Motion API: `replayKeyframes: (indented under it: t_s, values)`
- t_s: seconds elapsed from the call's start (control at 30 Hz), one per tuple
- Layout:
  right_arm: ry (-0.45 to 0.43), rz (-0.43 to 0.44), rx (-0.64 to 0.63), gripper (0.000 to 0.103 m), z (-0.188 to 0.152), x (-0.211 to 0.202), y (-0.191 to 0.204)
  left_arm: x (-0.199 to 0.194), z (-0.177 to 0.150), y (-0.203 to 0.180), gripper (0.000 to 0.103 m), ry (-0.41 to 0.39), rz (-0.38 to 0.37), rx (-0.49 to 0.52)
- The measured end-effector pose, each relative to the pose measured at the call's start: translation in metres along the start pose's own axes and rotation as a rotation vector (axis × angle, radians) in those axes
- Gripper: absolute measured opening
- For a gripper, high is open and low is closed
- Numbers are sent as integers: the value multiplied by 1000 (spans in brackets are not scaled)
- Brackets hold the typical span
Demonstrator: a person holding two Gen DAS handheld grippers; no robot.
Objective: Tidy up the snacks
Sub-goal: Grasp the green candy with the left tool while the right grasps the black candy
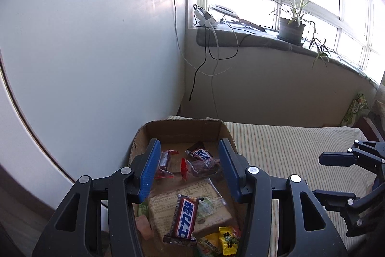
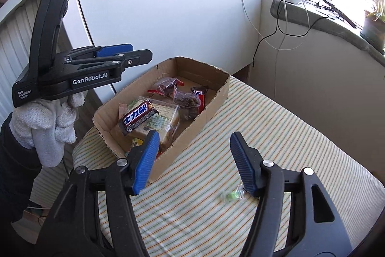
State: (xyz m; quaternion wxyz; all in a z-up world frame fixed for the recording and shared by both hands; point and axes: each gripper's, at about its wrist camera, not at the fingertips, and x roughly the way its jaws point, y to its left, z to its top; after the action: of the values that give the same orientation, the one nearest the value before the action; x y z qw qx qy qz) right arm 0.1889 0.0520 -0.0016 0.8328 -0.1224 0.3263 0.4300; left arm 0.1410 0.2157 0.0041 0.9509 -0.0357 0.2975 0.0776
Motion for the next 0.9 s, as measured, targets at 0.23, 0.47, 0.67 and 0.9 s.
replayKeyframes:
  t_s: [0.23,0.47,0.67,0.9]
  values:
    - [-11,-69,14,73,-13,-18,-45,-19,-12,-37,49,-6,-78,48]
    - [100,-122,9,76,-31,-9,-94,-27,-40,-89,49,42,-218,97]
    - [226,-36,-52,65,-59,21,-104,-4,-70,-134,45,153,-303,143]
    - [331,0,-131,49,-83,55,-103,45,-91,-159,32,264,-298,178]
